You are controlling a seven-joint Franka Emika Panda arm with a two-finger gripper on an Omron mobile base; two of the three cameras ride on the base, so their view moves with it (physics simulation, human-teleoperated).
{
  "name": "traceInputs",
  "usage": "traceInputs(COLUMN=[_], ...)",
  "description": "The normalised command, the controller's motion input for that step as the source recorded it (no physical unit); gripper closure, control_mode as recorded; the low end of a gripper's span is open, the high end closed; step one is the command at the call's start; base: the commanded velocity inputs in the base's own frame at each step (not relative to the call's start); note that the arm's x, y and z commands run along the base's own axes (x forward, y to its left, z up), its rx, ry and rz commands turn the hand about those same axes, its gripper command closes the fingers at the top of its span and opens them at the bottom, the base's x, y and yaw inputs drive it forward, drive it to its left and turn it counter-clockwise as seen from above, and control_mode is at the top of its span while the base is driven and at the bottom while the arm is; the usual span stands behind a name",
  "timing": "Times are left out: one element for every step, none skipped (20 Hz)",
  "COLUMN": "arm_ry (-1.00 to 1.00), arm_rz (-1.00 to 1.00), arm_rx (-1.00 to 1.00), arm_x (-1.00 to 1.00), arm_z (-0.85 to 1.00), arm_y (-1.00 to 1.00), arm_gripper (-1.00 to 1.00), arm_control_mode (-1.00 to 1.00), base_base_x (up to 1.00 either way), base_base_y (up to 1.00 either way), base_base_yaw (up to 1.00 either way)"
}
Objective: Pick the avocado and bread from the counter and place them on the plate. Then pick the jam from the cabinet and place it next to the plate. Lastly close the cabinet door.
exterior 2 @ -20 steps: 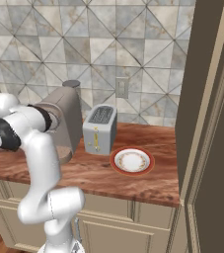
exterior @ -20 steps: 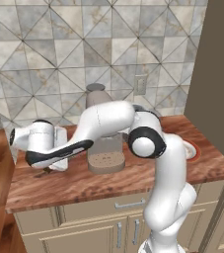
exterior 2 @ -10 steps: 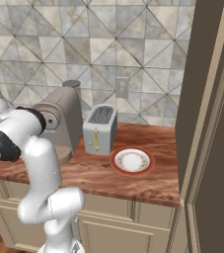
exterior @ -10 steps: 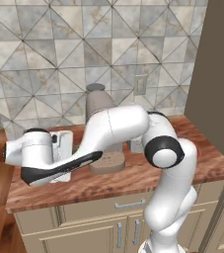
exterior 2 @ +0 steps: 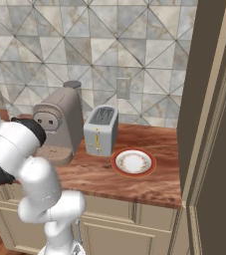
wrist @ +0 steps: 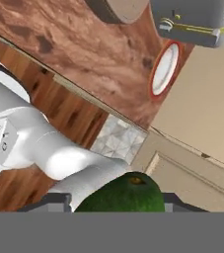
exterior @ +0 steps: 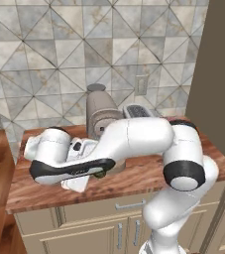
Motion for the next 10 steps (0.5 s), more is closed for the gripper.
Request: traceInputs(arm_ry=[-0.03,-0.05,-0.09,-0.15,-0.23,-0.28,-0.32,-0.40,-0.41,-0.48], arm_rz=[-0.19,-0.20,-0.19,-0.16,-0.13,-0.13,-0.14,-0.14,-0.16,-0.17], arm_rx=[0.56,0.58,0.63,0.63,0.52,0.41,0.37,0.35,0.35,0.34], arm_x=[-0.49,-0.52,-0.56,-0.49,-0.50,-0.52,-0.45,-0.52,-0.49,-0.47], arm_z=[-0.06,-0.06,0.00,0.00,0.00,0.19,0.39,0.57,0.63,0.68], arm_y=[-0.83,-0.92,-0.94,-0.81,-0.62,-0.58,-0.61,-0.58,-0.65,-0.62], arm_gripper=[1.00,1.00,1.00,1.00,1.00,1.00,1.00,1.00,1.00,1.00], arm_control_mode=[-1.00,-1.00,-1.00,-1.00,-1.00,-1.00,-1.00,-1.00,-1.00,-1.00], base_base_x=[0.00,0.00,0.00,0.00,0.00,0.00,0.00,0.00,0.00,0.00], base_base_y=[0.00,0.00,0.00,0.00,0.00,0.00,0.00,0.00,0.00,0.00], base_base_yaw=[0.00,0.00,0.00,0.00,0.00,0.00,0.00,0.00,0.00,0.00])
